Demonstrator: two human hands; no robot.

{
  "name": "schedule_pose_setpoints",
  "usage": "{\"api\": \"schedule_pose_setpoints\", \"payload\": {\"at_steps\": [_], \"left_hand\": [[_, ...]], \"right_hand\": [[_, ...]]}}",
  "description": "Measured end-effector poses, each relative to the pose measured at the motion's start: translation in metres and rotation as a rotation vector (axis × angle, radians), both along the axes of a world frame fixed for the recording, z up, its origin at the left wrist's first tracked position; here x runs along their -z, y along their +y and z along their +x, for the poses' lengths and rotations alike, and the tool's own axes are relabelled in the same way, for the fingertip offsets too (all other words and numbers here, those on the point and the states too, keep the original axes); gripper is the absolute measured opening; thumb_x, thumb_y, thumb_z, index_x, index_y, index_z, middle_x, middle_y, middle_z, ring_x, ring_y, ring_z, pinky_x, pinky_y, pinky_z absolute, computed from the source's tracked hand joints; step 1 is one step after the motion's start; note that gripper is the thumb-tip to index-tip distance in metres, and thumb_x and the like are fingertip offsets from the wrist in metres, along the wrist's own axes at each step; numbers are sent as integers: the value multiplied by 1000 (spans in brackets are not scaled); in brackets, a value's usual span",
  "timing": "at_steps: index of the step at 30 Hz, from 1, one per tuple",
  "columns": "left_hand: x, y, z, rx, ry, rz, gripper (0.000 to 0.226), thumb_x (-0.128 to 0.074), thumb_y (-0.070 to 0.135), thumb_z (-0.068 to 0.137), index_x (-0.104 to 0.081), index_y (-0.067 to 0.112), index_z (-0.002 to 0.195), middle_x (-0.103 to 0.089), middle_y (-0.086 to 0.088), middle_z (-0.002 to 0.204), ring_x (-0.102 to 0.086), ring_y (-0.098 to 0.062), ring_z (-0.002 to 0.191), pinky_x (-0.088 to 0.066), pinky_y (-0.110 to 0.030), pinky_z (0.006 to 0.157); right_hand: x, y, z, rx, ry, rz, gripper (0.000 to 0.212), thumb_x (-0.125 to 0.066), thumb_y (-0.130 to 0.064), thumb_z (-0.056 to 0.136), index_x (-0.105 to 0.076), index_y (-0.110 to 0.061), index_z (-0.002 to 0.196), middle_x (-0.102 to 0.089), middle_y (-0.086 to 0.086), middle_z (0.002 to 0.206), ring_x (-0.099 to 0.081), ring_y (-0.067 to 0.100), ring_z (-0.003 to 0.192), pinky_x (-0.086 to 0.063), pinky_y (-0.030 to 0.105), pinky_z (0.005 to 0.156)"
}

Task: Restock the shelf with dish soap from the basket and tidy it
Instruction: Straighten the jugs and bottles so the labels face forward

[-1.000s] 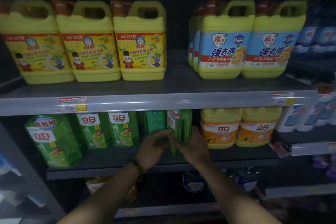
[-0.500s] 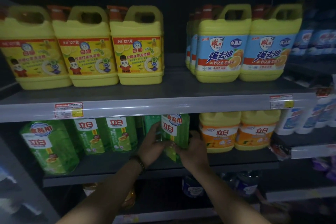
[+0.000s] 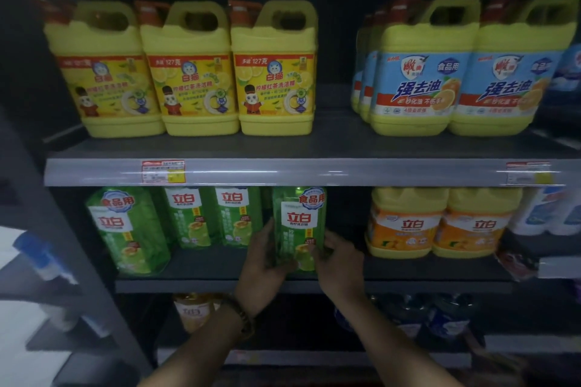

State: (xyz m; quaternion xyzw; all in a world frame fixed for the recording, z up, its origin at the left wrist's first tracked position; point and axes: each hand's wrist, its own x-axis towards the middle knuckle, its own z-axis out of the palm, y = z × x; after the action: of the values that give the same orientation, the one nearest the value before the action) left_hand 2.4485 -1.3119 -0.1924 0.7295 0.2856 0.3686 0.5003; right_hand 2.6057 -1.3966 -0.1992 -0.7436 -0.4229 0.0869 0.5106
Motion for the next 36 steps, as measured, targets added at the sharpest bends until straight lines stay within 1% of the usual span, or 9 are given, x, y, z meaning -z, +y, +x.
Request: {"api": "schedule_pose_setpoints", "payload": {"at_steps": [5,12,16,20,24,26,28,31,36], "left_hand": [[-2,4,-39,-126,3,-21,95,-83,33,72,-39,57,152,-44,22,144,-45,-25,146,-46,-55,115],[5,27,-93,-144,-22,-14,98,-82,27,79,-31,41,162,-42,1,160,-42,-27,149,-43,-59,116],[5,30,-118,-213,-34,-40,99,-77,35,76,-27,51,160,-36,14,154,-41,-19,149,-43,-56,118],[6,40,-136,-267,-13,-34,95,-75,39,75,-31,45,159,-36,16,148,-45,-17,145,-43,-53,118],[7,42,-145,-351,70,63,92,-68,3,84,-28,28,163,-34,5,144,-37,-6,137,-40,-53,120],[9,43,-147,-384,114,81,94,-57,-9,84,-23,24,165,-30,5,142,-33,-12,137,-37,-55,121],[9,42,-148,-397,134,73,99,-54,-14,84,-16,26,167,-28,2,143,-33,-22,139,-37,-53,121],[8,41,-152,-418,145,71,102,-52,-17,85,-11,25,168,-29,-1,140,-37,-20,129,-39,-41,116],[4,44,-159,-510,189,48,84,-49,-17,86,-29,12,163,-33,-4,134,-42,-23,118,-36,-31,107]], "right_hand": [[-1,23,-32,-85,10,-4,34,-84,-39,89,-76,-37,123,-80,-21,110,-73,-5,101,-61,25,91],[-1,55,-85,-162,72,18,28,-82,-28,93,-79,-32,121,-79,-22,110,-70,-12,101,-60,22,92],[5,78,-114,-168,105,12,22,-78,-19,97,-78,-29,116,-80,-18,108,-73,-3,101,-63,36,92],[9,95,-139,-154,121,4,17,-75,-16,99,-76,-26,113,-80,-13,109,-74,5,104,-63,40,95],[15,110,-155,-131,100,-33,10,-74,-21,99,-70,-29,100,-77,-12,104,-72,14,104,-63,43,91],[11,115,-161,-120,86,-44,11,-75,-19,99,-67,-26,96,-76,-8,103,-72,14,102,-62,38,89],[10,118,-166,-111,60,-57,14,-74,-16,100,-63,-21,93,-75,-4,100,-72,15,98,-61,33,84],[10,121,-173,-109,36,-53,15,-74,-16,99,-62,-19,92,-75,-3,98,-72,15,95,-62,36,82],[12,125,-189,-66,-15,-75,15,-71,-20,101,-59,-19,92,-75,2,97,-72,19,92,-60,34,76]]}}
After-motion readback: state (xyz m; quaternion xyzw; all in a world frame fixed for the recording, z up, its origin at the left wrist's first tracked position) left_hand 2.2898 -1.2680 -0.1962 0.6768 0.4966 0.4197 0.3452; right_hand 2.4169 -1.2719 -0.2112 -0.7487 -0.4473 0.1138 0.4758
